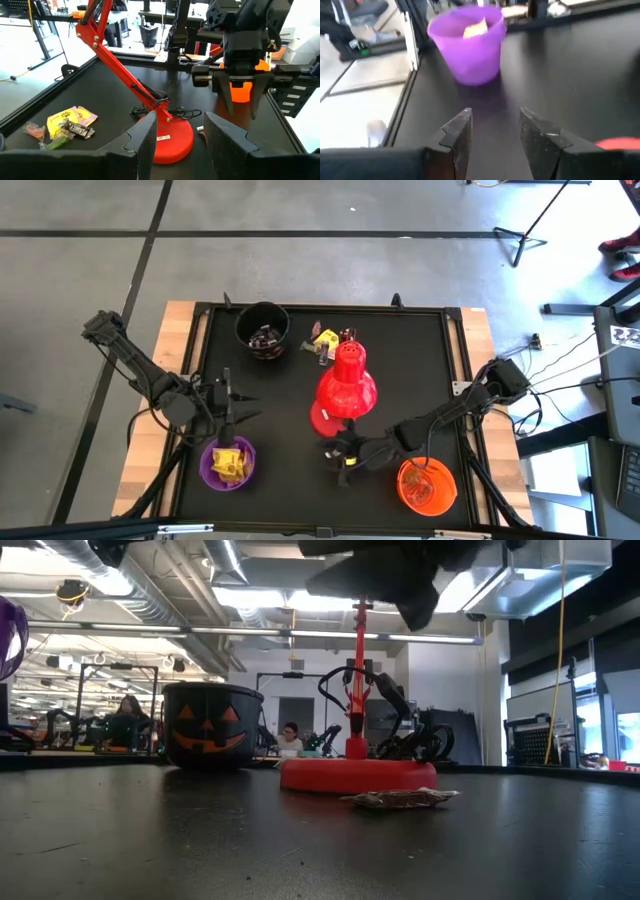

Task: Organize candy in baskets
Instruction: Put the brown chocolate bar into the black bucket

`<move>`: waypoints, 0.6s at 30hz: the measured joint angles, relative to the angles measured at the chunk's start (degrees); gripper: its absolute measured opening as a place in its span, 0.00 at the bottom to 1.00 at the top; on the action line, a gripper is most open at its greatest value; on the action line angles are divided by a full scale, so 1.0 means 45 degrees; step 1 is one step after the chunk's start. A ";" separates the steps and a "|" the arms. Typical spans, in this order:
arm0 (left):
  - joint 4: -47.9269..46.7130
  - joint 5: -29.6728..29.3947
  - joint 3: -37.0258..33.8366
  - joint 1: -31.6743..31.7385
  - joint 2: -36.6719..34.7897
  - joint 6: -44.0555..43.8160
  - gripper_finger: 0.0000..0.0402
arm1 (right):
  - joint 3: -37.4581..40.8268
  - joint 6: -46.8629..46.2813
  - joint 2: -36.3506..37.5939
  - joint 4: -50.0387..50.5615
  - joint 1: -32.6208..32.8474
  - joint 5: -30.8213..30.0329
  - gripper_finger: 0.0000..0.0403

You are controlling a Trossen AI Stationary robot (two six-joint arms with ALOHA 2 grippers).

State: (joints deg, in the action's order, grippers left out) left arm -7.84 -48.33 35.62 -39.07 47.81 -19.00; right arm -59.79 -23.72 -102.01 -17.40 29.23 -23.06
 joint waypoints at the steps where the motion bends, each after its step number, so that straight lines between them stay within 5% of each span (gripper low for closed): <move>1: -0.0013 0.0004 0.0000 0.0000 0.0000 0.0005 0.38 | -0.0006 -0.0154 -0.0052 0.0128 -0.0005 0.0240 0.39; 12: -0.0018 -0.0041 0.0000 0.0011 0.0000 -0.0004 0.38 | -0.0010 -0.1011 -0.1107 0.2065 -0.0005 0.1278 0.39; 18: -0.0015 -0.0045 0.0000 0.0013 0.0005 -0.0015 0.38 | -0.0010 -0.1340 -0.1505 0.2577 -0.0288 0.1376 0.49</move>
State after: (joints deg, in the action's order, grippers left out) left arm -7.90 -48.53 35.62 -39.01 47.83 -19.07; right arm -59.83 -29.75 -108.79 -5.81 27.94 -16.86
